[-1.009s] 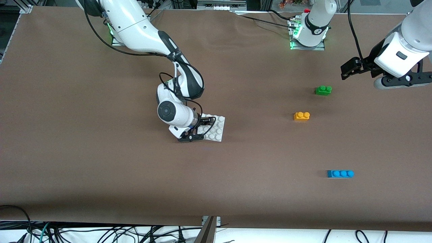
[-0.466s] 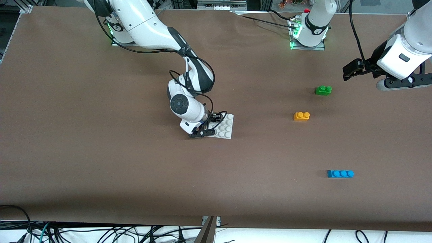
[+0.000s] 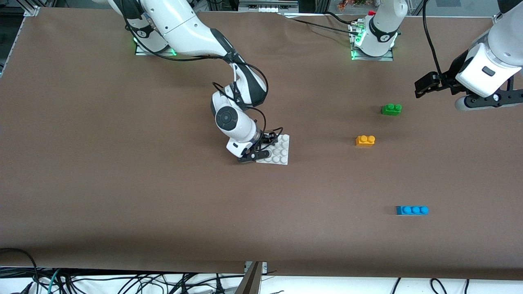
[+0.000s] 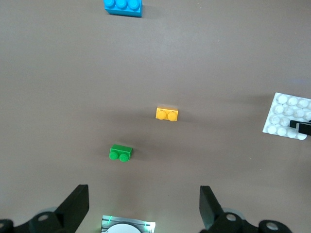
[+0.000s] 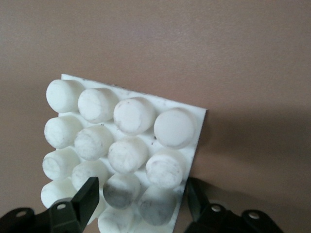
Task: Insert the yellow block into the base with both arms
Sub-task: 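Release the plate with the right gripper while the left gripper reaches out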
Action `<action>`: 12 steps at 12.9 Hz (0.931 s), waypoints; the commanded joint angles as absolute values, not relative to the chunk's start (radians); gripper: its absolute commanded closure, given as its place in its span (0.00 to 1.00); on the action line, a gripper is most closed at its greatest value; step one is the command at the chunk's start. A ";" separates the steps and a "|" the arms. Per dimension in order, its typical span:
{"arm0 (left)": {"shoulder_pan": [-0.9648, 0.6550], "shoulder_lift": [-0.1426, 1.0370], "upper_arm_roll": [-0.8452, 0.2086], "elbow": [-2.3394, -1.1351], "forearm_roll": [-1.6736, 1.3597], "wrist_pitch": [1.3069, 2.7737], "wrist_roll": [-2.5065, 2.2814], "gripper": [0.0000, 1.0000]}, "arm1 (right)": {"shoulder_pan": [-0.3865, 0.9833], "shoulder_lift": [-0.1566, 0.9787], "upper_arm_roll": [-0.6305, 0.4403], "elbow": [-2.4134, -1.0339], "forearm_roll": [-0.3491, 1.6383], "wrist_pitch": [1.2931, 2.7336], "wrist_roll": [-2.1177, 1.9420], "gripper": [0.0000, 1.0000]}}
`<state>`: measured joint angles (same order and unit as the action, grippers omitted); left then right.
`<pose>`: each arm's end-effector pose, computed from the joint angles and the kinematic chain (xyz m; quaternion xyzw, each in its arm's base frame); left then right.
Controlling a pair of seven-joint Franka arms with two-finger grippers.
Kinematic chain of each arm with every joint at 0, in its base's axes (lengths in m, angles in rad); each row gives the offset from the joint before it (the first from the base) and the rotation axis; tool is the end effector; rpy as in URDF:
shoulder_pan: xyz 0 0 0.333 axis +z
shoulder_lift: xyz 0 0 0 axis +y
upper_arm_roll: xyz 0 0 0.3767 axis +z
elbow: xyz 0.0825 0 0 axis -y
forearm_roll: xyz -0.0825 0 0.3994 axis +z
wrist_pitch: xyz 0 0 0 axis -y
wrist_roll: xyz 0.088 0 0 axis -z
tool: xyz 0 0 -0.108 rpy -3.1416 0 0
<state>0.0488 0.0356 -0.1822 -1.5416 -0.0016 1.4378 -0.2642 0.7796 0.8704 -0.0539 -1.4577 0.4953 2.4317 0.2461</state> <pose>0.5629 -0.0735 0.6676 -0.9955 -0.0650 0.0688 0.0098 0.5813 0.5309 0.2009 -0.9849 -0.0689 0.0233 0.1571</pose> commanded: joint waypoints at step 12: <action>0.061 0.037 -0.192 -1.840 -0.009 1.794 -0.242 0.00 | 0.690 0.743 -0.305 -1.376 0.502 2.003 0.100 0.00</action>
